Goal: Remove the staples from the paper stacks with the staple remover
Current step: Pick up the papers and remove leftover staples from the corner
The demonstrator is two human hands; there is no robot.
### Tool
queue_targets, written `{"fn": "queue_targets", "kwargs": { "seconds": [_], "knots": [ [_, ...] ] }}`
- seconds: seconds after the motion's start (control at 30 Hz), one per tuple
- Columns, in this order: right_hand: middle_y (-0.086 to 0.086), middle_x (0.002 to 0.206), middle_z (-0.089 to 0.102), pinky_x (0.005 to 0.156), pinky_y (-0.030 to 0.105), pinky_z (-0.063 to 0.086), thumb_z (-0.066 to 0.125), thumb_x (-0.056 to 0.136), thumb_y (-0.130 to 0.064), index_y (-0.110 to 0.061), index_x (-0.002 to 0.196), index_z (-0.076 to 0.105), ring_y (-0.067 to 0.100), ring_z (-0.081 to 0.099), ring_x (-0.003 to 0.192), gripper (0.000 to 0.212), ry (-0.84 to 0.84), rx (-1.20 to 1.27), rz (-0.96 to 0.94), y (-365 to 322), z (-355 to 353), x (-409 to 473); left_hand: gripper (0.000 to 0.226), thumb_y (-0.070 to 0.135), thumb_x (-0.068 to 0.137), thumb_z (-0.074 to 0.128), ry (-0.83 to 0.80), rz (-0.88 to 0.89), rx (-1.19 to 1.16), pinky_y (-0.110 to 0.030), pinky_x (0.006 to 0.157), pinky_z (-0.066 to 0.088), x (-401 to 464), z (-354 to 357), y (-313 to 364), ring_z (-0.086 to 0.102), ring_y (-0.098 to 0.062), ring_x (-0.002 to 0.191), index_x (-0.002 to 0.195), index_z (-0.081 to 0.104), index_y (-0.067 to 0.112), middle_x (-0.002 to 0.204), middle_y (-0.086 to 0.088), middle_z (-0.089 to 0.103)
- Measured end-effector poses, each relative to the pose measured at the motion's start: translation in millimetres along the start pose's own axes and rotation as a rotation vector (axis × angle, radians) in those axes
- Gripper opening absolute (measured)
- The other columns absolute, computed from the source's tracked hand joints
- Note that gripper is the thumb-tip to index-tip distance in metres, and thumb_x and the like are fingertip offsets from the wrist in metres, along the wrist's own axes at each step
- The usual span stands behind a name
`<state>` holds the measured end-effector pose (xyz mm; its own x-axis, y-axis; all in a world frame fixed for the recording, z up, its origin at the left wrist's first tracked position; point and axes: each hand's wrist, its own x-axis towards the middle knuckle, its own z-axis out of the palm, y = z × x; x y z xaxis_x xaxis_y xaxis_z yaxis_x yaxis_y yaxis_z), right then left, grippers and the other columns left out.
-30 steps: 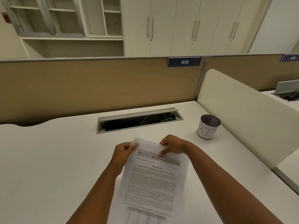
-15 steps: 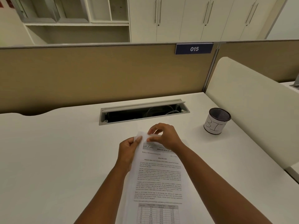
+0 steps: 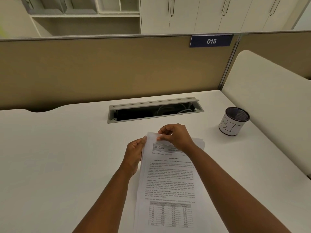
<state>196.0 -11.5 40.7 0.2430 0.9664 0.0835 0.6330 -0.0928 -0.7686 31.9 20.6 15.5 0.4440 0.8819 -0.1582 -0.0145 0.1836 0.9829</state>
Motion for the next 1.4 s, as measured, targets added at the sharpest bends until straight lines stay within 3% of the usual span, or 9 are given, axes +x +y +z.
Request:
{"fn": "queue_targets", "kwargs": {
  "seconds": [0.17,0.43,0.53,0.7,0.97,1.07,1.17,1.27,1.4],
  "knots": [
    [0.0,0.088,0.072,0.053,0.004,0.043,0.072,0.077,-0.023,-0.016,0.089,0.072,-0.003,0.058,0.063,0.014,-0.009,0.023,-0.003,-0.2,-5.4,0.6,0.026,0.025,0.093,0.047,0.026,0.002,0.001,-0.021,0.056,0.055,0.8,2.0,2.1,0.062,-0.019,0.064,0.074,0.063,0.017,0.072,-0.004,0.065],
    [-0.003,0.091,0.065,0.064,0.012,0.042,0.077,0.071,-0.024,-0.015,0.078,0.073,0.001,0.055,0.071,0.011,0.028,0.074,-0.005,-3.9,-10.0,1.0,0.027,0.026,0.092,0.048,0.024,0.047,0.068,-0.023,0.056,0.053,-3.0,4.5,1.0,0.061,-0.018,0.059,0.075,0.064,0.014,0.067,-0.002,0.066],
    [-0.007,0.088,0.06,0.061,0.011,0.04,0.079,0.069,-0.025,-0.017,0.072,0.072,0.002,0.054,0.07,0.011,0.016,0.072,0.021,-9.1,-9.3,0.6,0.027,0.029,0.091,0.048,0.012,0.067,0.073,-0.023,0.056,0.052,-4.6,8.5,3.1,0.062,-0.016,0.056,0.075,0.066,0.016,0.061,0.004,0.066],
    [-0.001,0.083,0.07,0.057,0.012,0.042,0.077,0.071,-0.026,-0.023,0.065,0.065,0.005,0.059,0.065,0.014,-0.011,0.109,0.088,-12.1,-9.8,-0.9,0.026,0.026,0.094,0.043,0.018,0.048,0.049,-0.031,0.065,0.052,-5.4,11.2,3.3,0.062,-0.023,0.068,0.079,0.062,0.015,0.074,-0.005,0.065],
    [-0.006,0.076,0.065,0.054,0.013,0.04,0.079,0.069,-0.026,-0.025,0.061,0.062,0.005,0.058,0.062,0.018,0.014,0.097,0.126,-10.4,-9.2,0.9,0.016,0.023,0.088,0.054,-0.011,0.038,0.072,-0.024,0.056,0.056,-3.9,10.2,1.9,0.068,-0.018,0.063,0.083,0.067,0.015,0.073,0.001,0.07],
    [-0.004,0.088,0.067,0.056,0.013,0.043,0.079,0.068,-0.026,-0.023,0.075,0.067,0.005,0.06,0.068,0.014,0.0,0.129,0.111,-10.2,-8.5,1.6,0.016,0.022,0.088,0.054,-0.005,0.04,0.07,-0.028,0.06,0.057,-3.6,10.1,0.2,0.068,-0.018,0.065,0.084,0.069,0.017,0.075,0.001,0.071],
    [0.001,0.106,0.069,0.058,0.013,0.044,0.072,0.076,-0.027,-0.016,0.097,0.072,0.004,0.057,0.07,0.023,-0.035,0.149,0.085,-11.2,-6.8,1.7,0.018,0.022,0.089,0.053,0.0,0.045,0.078,-0.031,0.063,0.057,-3.2,11.0,-0.3,0.067,-0.021,0.066,0.083,0.07,0.02,0.073,0.003,0.072],
    [0.005,0.104,0.072,0.059,0.016,0.043,0.069,0.08,-0.026,-0.015,0.093,0.073,0.01,0.057,0.071,0.018,-0.033,0.147,0.093,-11.7,-5.3,1.3,0.018,0.023,0.09,0.053,-0.003,0.057,0.094,-0.032,0.063,0.057,-2.7,12.5,0.7,0.067,-0.022,0.067,0.083,0.069,0.02,0.074,0.001,0.071],
    [0.005,0.104,0.071,0.058,0.012,0.041,0.067,0.081,-0.024,-0.014,0.091,0.073,0.005,0.054,0.07,0.015,-0.007,0.122,0.072,-11.2,-3.9,1.4,0.023,0.026,0.091,0.049,-0.017,0.042,0.08,-0.027,0.059,0.056,-3.6,12.4,2.5,0.066,-0.021,0.065,0.082,0.069,0.019,0.07,0.002,0.07]
  ]
}}
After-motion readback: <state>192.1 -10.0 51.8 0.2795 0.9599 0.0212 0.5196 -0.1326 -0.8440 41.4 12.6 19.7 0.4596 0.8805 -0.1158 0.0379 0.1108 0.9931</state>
